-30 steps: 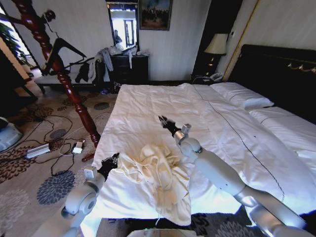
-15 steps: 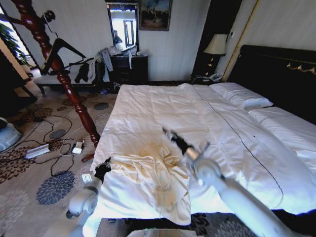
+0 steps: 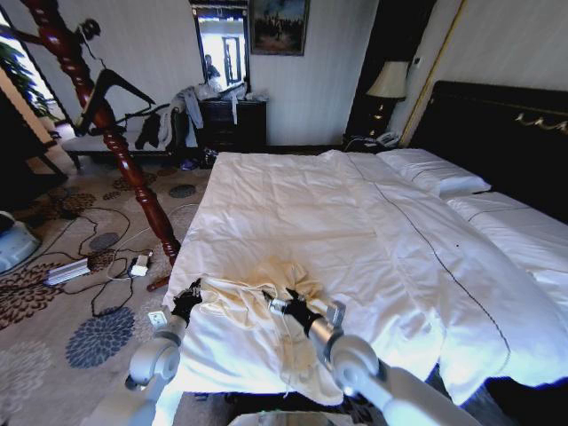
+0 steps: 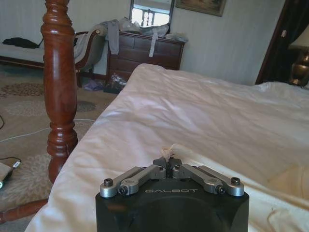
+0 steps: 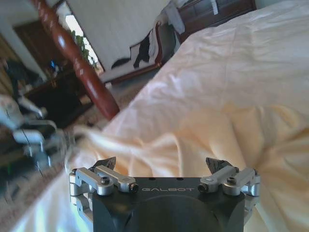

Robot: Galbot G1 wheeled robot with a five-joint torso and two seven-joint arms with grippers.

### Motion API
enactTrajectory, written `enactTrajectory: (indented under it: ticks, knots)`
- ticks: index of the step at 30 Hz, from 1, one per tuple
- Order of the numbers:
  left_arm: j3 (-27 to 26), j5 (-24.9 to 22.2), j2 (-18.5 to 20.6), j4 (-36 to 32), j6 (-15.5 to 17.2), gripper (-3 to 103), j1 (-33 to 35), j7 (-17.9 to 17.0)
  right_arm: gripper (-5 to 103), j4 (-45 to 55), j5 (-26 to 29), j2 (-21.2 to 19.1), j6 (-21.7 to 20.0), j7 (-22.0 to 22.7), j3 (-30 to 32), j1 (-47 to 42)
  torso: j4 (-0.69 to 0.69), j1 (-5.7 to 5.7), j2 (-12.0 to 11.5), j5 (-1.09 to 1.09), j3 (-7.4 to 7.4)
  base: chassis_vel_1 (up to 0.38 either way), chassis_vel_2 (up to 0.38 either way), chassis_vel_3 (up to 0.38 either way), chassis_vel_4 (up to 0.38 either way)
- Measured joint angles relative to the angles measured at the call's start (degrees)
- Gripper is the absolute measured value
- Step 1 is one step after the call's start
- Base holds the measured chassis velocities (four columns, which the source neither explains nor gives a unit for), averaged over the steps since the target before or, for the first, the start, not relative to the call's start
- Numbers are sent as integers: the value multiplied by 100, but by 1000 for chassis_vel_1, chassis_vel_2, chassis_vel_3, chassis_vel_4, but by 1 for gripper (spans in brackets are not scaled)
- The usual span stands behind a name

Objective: Pick up the clothes from the bed and hang them on the clothes hanger.

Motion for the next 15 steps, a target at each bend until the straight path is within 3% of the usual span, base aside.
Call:
enactTrajectory:
  ticks: [6,11,15]
  knots:
    - [23,-159,53,21,39,1,-148,-54,101,-76,-925,-74,-49,218,108,-664,-1,0,-1,0,0,0,0,0,0]
    - [-27,-301,31,34,47,1,-232,-54,86,-66,-1364,-3,-16,479,237,-1126,-1,0,-1,1,0,0,0,0,0]
    - [-27,-309,34,59,47,1,-224,-54,83,-48,-1623,112,28,631,263,-1399,1,0,-1,0,0,0,0,0,0]
